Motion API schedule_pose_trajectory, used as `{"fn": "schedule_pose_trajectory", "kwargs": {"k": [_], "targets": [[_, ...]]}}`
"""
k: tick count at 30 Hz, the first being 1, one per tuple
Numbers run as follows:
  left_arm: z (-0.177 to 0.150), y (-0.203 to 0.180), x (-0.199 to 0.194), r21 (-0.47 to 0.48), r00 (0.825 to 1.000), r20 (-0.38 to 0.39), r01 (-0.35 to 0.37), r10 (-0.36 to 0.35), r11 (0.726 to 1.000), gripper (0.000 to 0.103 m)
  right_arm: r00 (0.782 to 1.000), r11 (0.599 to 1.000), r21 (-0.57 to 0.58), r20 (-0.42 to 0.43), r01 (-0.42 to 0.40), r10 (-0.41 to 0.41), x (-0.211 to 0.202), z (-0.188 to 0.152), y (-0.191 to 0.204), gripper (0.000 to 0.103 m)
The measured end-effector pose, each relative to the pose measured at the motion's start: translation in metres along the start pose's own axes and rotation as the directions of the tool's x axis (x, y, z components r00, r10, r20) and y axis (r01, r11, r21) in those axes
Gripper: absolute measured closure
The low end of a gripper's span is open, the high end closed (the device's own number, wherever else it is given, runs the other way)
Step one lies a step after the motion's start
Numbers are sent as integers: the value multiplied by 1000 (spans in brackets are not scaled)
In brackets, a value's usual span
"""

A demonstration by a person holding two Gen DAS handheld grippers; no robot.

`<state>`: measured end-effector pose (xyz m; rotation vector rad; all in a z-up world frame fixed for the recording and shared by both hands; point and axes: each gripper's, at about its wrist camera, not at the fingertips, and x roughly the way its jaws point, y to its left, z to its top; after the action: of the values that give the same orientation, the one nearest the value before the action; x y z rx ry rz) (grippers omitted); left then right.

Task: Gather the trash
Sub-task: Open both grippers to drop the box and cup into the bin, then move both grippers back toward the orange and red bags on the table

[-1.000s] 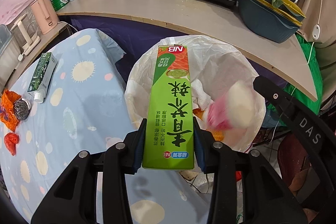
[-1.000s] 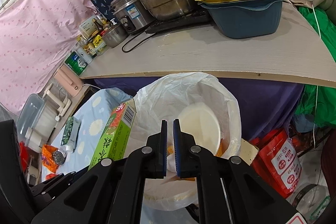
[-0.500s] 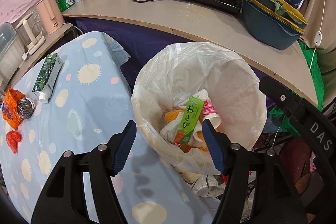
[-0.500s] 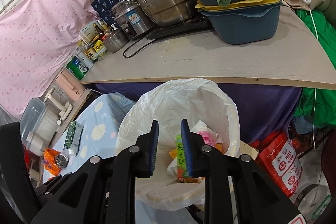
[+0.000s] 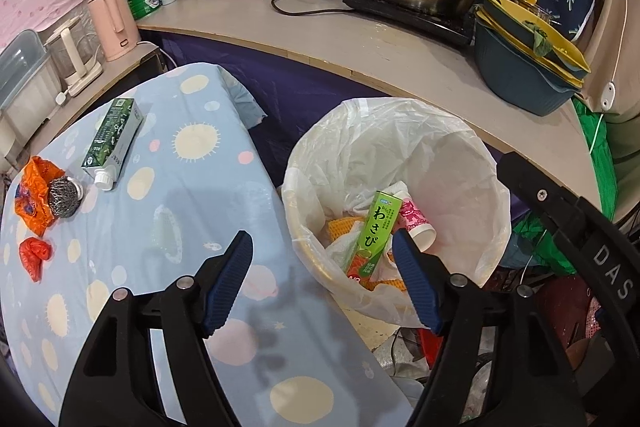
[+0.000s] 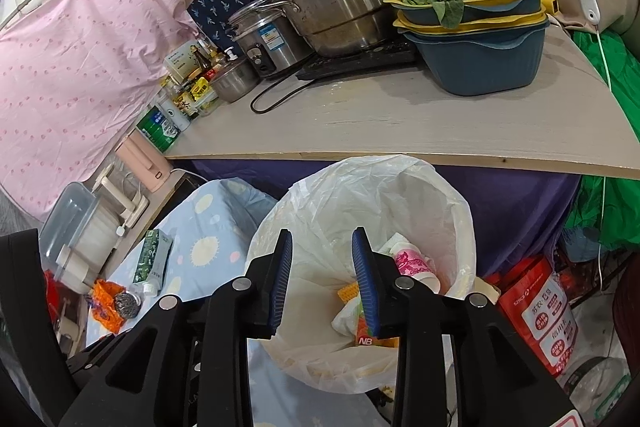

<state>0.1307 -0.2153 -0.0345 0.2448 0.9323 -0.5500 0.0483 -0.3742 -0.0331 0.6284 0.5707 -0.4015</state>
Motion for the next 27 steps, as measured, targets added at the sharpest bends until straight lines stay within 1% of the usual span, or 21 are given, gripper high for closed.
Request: {"fn": "schedule_pose_trajectory", "kwargs": {"k": [9,17,22,27], "targets": [[-4,27,-15,-46,1000,22,-17,18,999,32,1000,999,-33,-2,-23,23,-4,-5,25,71],[-11,68,-30,-117,998,39,-54,59,992,30,999,996,-73,-13,-53,52,-5,-15,55,68],[-20,100,-39,-171,995,40,-84,92,982,29,997,991,-106,-32,-79,76,-2,-25,79,66],[-33,138,-47,-236,991,38,-120,132,964,20,993,982,-149,-58,-112,104,2,-38,109,66]]}}
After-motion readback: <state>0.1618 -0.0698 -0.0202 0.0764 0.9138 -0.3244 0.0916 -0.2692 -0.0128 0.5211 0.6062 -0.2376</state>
